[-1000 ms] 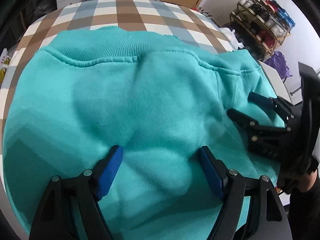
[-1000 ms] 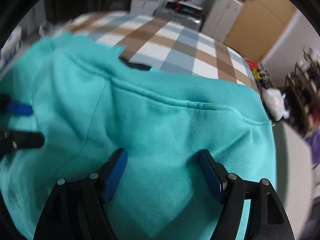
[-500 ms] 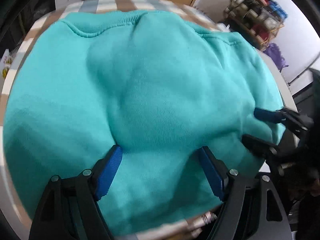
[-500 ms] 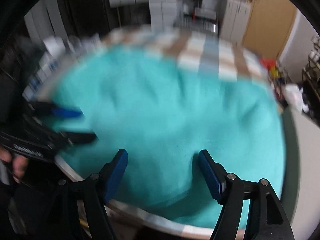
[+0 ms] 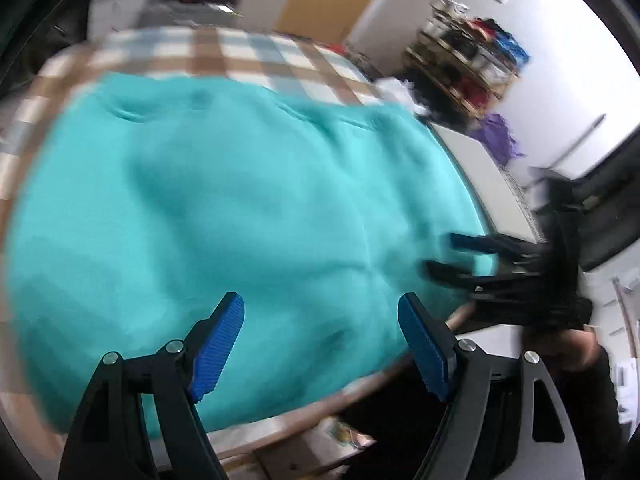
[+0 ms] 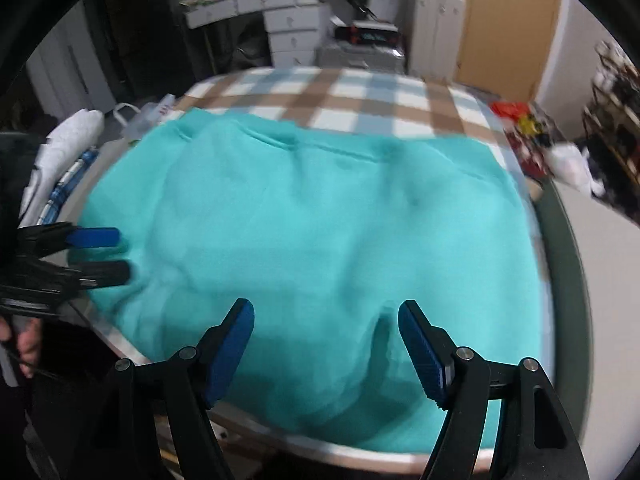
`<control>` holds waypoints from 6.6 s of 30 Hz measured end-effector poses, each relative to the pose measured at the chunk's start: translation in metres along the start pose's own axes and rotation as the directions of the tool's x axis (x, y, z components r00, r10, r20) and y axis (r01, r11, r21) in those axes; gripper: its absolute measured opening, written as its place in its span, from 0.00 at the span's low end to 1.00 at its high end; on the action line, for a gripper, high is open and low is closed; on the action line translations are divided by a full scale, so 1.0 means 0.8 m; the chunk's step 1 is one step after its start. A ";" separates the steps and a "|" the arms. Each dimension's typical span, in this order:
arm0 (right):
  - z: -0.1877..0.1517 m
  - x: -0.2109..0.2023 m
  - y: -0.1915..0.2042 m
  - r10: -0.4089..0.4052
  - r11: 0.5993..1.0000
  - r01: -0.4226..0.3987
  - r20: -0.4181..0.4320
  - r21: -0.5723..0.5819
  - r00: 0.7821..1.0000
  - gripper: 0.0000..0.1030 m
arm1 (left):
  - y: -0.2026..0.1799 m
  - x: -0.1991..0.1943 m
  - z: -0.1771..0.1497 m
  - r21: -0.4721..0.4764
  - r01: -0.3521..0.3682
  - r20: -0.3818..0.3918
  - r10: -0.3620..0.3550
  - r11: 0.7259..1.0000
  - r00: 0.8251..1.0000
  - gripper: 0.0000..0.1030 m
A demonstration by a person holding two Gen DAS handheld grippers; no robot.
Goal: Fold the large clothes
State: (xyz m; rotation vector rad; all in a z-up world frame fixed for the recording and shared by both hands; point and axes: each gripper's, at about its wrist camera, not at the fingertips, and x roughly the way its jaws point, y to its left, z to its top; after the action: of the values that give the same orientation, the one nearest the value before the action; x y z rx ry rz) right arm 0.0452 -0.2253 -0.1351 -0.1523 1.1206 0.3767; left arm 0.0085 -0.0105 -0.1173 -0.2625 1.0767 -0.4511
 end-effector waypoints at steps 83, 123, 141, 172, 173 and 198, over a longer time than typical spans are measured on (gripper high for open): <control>0.077 0.084 0.012 -0.061 0.958 0.018 0.140 0.285 0.988 0.36 | 0.074 -0.043 -0.049 0.007 -0.327 0.128 0.324 0.945 0.937 0.86; 0.008 0.001 -0.084 0.130 0.743 -0.358 0.403 0.566 0.906 0.54 | -0.009 0.056 0.039 0.218 -0.271 -0.028 0.284 0.938 0.958 0.99; -0.117 0.012 -0.116 0.249 0.437 -0.462 0.390 0.772 0.886 0.88 | -0.042 0.085 0.035 0.287 -0.265 -0.018 0.282 0.921 0.959 0.99; -0.080 0.030 -0.121 0.118 0.580 -0.360 0.362 0.731 0.925 0.68 | -0.048 0.082 0.026 0.297 -0.289 0.001 0.303 0.910 0.953 1.00; -0.082 0.034 -0.121 0.117 0.587 -0.348 0.350 0.731 0.930 0.68 | -0.048 0.082 0.026 0.296 -0.289 0.002 0.302 0.910 0.953 0.99; -0.020 -0.045 -0.119 -0.181 0.916 0.007 0.399 0.401 0.899 0.18 | -0.122 0.120 0.074 0.332 -0.146 -0.057 0.174 0.932 0.983 0.99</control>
State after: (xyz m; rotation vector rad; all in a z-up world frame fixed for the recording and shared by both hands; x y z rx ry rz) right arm 0.0527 -0.3261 -0.1161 0.2234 0.7251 0.0810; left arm 0.0772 -0.1427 -0.1249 0.1395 1.0791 -0.4890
